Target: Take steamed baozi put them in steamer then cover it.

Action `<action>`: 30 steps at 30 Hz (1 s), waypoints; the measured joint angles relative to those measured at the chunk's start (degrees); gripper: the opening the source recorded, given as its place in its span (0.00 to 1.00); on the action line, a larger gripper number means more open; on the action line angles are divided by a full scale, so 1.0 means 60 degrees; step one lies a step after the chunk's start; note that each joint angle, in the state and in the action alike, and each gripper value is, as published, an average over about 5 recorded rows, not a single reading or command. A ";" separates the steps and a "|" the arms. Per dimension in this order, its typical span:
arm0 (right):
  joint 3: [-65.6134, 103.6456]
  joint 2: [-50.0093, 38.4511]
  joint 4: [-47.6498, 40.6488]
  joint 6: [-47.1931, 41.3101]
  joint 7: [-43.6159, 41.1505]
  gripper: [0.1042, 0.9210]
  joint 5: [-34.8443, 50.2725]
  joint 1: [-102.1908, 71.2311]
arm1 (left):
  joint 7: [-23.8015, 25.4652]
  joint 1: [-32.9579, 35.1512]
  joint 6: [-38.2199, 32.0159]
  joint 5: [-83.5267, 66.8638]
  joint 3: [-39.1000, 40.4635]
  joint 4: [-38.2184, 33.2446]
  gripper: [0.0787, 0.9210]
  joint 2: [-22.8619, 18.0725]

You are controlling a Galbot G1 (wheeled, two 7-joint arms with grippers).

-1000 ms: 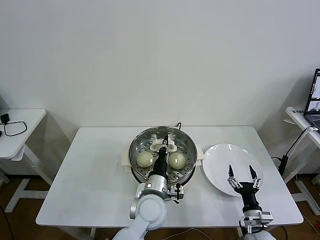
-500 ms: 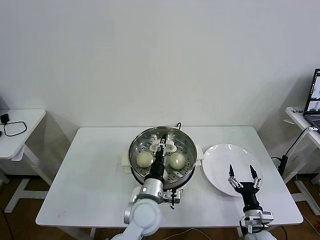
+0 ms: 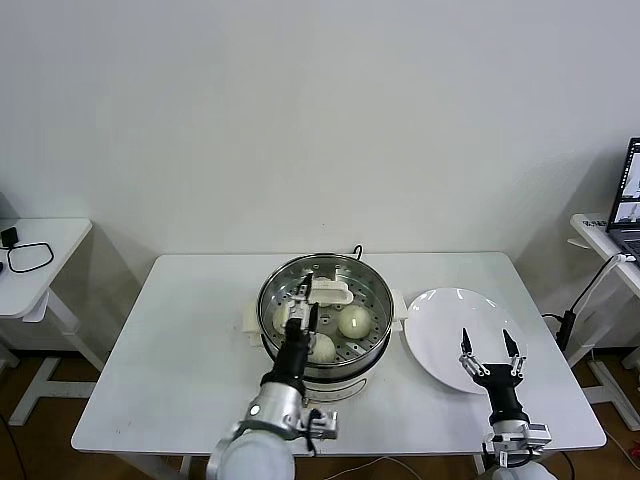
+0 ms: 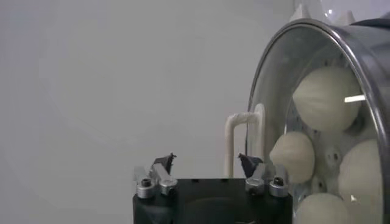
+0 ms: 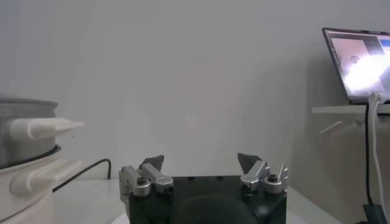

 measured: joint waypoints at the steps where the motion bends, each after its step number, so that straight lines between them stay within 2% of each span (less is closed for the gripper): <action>1: 0.0018 -0.0010 0.0028 -0.0012 0.0005 0.88 0.0016 -0.0016 | -0.0118 0.0159 -0.0073 -0.0273 -0.0107 -0.0177 0.88 0.0018; 11: 0.0288 -0.0141 0.0698 -0.0423 0.0023 0.88 0.0185 -0.0288 | -0.1317 0.1647 -0.1661 -0.5455 -0.2038 -0.1196 0.88 -0.0278; 21: 0.0611 -0.0248 0.1763 -0.1150 0.0060 0.88 0.0352 -0.0525 | -0.1383 0.2527 -0.3189 -1.0334 -0.4320 -0.0737 0.88 -0.0986; 30: 0.0743 -0.0286 0.2542 -0.1719 0.0106 0.88 0.0471 -0.0625 | -0.1256 0.2871 -0.3918 -1.2090 -0.5386 -0.0276 0.88 -0.1383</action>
